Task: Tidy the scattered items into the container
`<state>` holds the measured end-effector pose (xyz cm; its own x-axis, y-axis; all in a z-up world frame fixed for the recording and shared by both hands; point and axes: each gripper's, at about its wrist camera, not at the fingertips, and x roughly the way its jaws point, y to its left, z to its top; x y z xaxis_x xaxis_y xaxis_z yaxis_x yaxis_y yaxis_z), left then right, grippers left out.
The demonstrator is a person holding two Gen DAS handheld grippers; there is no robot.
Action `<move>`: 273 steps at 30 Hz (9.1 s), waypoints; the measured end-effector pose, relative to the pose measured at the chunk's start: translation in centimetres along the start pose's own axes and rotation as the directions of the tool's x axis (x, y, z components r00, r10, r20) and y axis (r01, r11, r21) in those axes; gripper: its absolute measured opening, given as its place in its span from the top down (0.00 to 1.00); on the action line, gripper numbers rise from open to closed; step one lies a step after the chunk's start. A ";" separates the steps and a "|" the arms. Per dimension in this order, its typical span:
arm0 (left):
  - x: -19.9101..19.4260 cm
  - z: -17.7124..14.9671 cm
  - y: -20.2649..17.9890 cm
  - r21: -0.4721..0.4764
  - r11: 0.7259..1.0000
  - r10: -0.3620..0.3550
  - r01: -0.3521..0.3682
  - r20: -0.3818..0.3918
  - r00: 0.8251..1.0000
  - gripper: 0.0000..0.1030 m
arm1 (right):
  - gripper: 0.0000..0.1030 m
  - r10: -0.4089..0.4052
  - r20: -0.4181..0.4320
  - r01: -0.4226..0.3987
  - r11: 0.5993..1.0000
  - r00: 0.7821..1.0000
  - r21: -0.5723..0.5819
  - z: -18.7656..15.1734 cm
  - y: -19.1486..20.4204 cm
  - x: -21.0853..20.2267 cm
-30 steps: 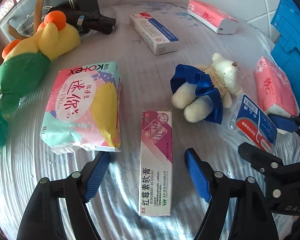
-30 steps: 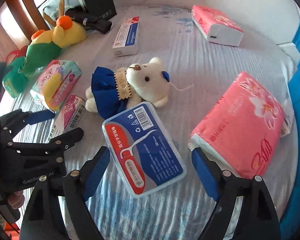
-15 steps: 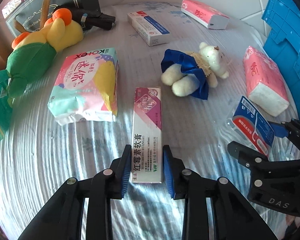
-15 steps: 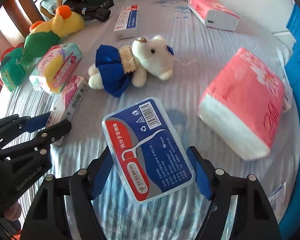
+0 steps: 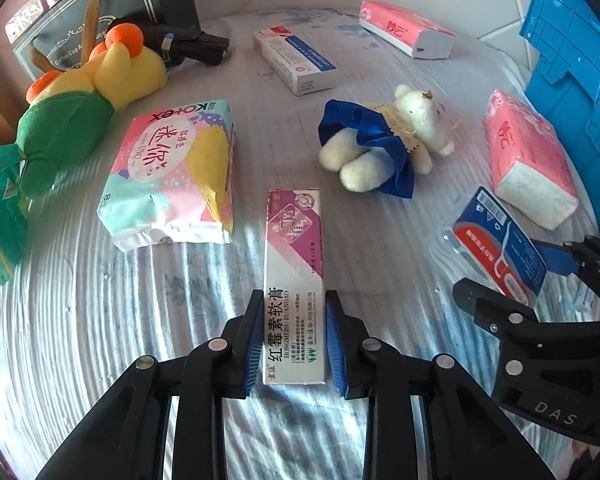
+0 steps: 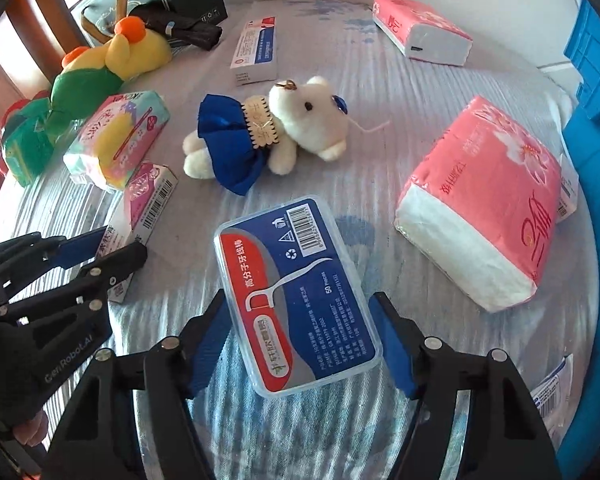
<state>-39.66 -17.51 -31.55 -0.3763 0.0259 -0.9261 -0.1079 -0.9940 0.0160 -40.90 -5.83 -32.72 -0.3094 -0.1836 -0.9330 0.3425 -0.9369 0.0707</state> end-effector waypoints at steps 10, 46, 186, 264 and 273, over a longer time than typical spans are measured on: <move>-7.9 -3.3 -0.9 0.004 1.000 0.006 -0.007 0.131 0.991 0.73 | 0.38 0.010 0.110 -0.010 1.000 0.994 0.007 -2.0 1.3 -5.5; -36.4 -5.2 -18.6 0.197 0.971 -0.229 0.132 0.636 0.737 0.73 | 0.38 -0.304 0.625 0.199 0.952 0.719 0.234 -9.6 -8.5 -44.9; 1.8 7.6 3.5 0.038 0.990 0.131 -0.134 0.057 0.990 0.17 | 0.09 -0.444 -0.148 0.421 0.615 0.884 0.667 -7.0 -14.6 -4.6; -10.9 -10.9 2.9 -0.184 0.976 0.122 -0.113 0.039 0.992 0.44 | 0.45 -0.061 0.054 0.048 0.978 0.997 0.204 -12.7 -1.1 -7.5; -9.2 -8.2 0.4 -0.187 0.980 0.074 -0.067 0.028 0.997 0.29 | 0.45 -0.076 0.043 0.065 0.974 0.996 0.216 -12.3 -1.9 -7.4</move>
<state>-28.67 -19.07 -26.16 -0.4091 -0.0446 -0.9114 0.0918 -0.9957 0.0075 -28.32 0.97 -30.34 -0.3723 -0.1249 -0.9197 0.1218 -0.9889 0.0850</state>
